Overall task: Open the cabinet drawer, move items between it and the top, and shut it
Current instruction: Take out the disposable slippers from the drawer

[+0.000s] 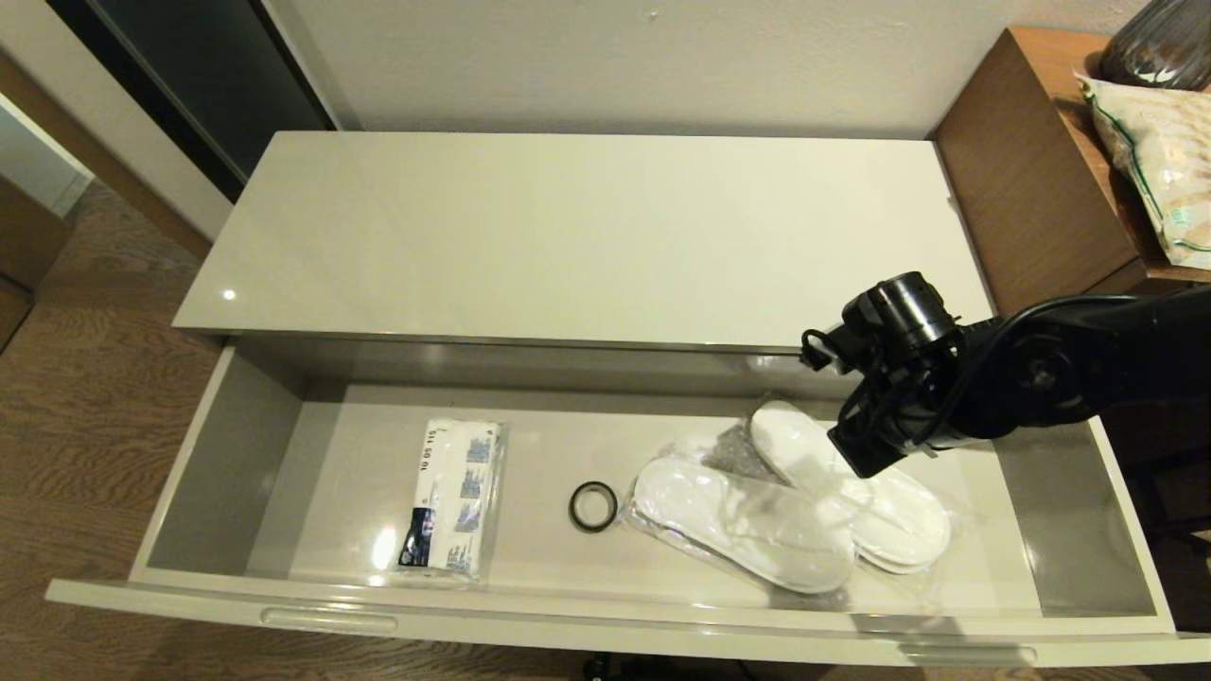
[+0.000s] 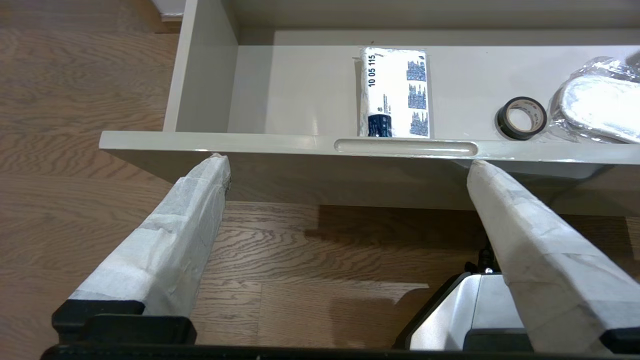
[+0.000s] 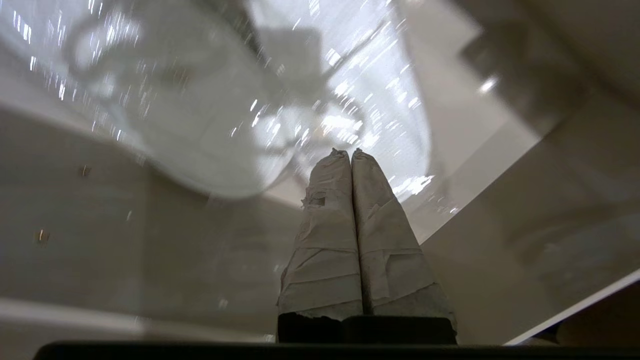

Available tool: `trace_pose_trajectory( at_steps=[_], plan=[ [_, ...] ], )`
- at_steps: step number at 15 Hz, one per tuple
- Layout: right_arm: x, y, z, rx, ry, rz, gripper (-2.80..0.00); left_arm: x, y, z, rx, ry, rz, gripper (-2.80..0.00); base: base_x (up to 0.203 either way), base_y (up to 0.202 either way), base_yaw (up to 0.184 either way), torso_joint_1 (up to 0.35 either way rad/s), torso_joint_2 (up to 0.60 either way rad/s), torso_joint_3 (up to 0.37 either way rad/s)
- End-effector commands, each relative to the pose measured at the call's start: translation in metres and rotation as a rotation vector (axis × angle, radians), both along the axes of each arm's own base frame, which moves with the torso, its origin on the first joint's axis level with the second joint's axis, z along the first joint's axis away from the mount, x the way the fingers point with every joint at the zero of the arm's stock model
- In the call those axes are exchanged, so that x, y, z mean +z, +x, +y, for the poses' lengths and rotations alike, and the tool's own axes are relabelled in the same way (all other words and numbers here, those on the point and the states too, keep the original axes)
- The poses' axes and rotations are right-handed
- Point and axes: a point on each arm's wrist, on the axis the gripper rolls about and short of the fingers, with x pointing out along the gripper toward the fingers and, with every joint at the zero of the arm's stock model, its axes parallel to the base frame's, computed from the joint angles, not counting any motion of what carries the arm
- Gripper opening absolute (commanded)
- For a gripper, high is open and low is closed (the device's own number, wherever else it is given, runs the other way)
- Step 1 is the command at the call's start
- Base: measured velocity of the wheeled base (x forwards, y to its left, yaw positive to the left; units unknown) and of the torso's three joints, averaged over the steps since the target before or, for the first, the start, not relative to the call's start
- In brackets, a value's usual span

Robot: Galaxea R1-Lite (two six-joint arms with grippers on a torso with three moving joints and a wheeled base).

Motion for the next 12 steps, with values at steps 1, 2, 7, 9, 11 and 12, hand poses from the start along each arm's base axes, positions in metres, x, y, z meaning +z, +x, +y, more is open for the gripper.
trace_pose_trajectory(
  at_steps=[1,2,7,9,11,12],
  plan=[
    [-0.008,-0.004,0.0,0.013,-0.007,0.046,-2.8,0.0,0.0,0.0,0.0,0.001,0.002,0.0,0.0,0.0,0.0,0.0,0.0,0.0],
    [-0.022,0.0,0.002,0.017,-0.016,0.082,-2.8,0.0,0.0,0.0,0.0,0.001,0.002,0.0,0.0,0.0,0.0,0.0,0.0,0.0],
    [-0.078,0.034,0.012,0.072,-0.061,0.073,0.0,0.0,0.0,0.0,0.0,0.001,0.002,0.0,0.0,0.0,0.0,0.0,0.0,0.0],
    [-0.086,0.022,0.007,0.104,-0.094,0.101,0.0,0.0,0.0,0.0,0.0,0.001,0.002,0.0,0.0,0.0,0.0,0.0,0.0,0.0],
    [-0.094,0.022,0.002,0.098,-0.094,0.08,0.0,0.0,0.0,0.0,0.0,0.001,0.002,0.0,0.0,0.0,0.0,0.0,0.0,0.0],
    [-0.102,0.028,-0.001,0.08,-0.1,0.064,0.0,0.0,0.0,0.0,0.0,0.001,0.002,0.0,0.0,0.0,0.0,0.0,0.0,0.0]
  ],
)
